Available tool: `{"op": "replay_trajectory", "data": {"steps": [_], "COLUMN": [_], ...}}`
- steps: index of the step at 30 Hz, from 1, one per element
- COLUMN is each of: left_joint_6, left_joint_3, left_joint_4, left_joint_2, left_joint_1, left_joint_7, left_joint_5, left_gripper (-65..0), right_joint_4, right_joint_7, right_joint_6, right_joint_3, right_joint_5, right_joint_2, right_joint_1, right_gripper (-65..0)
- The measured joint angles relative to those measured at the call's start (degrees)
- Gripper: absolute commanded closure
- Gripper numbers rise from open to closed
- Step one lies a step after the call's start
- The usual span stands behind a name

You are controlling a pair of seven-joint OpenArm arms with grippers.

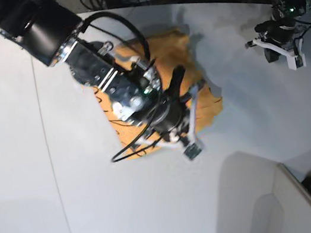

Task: Layout the t-shirt on the table in an organized manner, then fold the t-shirt properly
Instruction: 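Grasp the bundle's folded edge with both grippers and lift it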

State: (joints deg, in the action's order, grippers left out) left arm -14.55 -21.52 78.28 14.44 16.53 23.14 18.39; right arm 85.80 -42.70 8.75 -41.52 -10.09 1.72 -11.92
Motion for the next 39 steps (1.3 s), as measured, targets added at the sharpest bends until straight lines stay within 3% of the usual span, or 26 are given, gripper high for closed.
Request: {"op": "replay_trajectory", "data": {"steps": [4, 8, 12, 14, 16, 20, 24, 26, 30, 36, 39], "left_joint_6": [-0.5, -0.4, -0.3, 0.1, -0.2, -0.4, 0.5, -0.4, 0.2, 0.2, 0.1], "left_joint_3": [5.1, 10.9, 14.1, 15.8, 19.3, 23.2, 22.9, 22.4, 21.9, 15.4, 15.0], "left_joint_4": [3.5, 9.7, 18.3, 21.4, 21.3, 12.7, 1.7, -0.5, 0.2, 6.8, 7.6], "left_joint_2": [-2.6, -3.7, -3.8, -3.6, -3.0, -2.9, -2.4, -1.9, -1.6, -1.5, -0.6], "left_joint_1": [0.1, 0.7, 1.6, 2.1, 1.3, -2.7, -5.2, -5.8, -6.1, -2.8, -0.9], "left_joint_7": [0.4, 0.6, 7.8, 9.5, 9.7, 9.4, 9.7, 9.2, 9.6, 9.7, 9.8], "left_joint_5": [0.0, 0.0, 1.1, 5.5, 9.7, 10.2, 9.6, 10.4, 10.0, 10.1, 10.0], "left_gripper": [0.0, 0.0, 0.0, 0.0, 0.0, 0.0, 0.0, 0.0, 0.0, 0.0, 0.0], "right_joint_4": [0.9, 7.8, 12.0, 12.0, 12.0, 9.1, 6.5, 6.0, 7.1, 13.7, 12.1], "right_joint_7": [-5.7, -6.2, -5.8, -5.9, -3.9, -1.3, -1.4, 1.3, 1.7, 1.8, 2.3], "right_joint_6": [0.6, 0.6, 0.3, 0.3, 0.3, 0.2, 0.4, 0.4, 0.4, 0.3, 0.3], "right_joint_3": [5.7, 6.3, 6.3, 6.3, 6.4, 7.8, 9.0, 8.9, 8.6, 8.4, 5.0], "right_joint_5": [0.8, 0.0, -0.1, 0.1, 0.0, -0.3, 0.2, 0.0, 0.2, -0.1, 0.6], "right_joint_2": [-4.7, -9.2, -11.6, -12.7, -12.9, -12.1, -12.6, -12.6, -12.3, -12.0, -12.4], "right_joint_1": [1.4, 8.9, 14.2, 15.5, 16.8, 17.4, 18.1, 18.9, 20.7, 24.4, 24.0], "right_gripper": [0.0, 0.0, 0.0, 0.0, 0.0, 0.0, 0.0, 0.0, 0.0, 0.0, 0.0]}}
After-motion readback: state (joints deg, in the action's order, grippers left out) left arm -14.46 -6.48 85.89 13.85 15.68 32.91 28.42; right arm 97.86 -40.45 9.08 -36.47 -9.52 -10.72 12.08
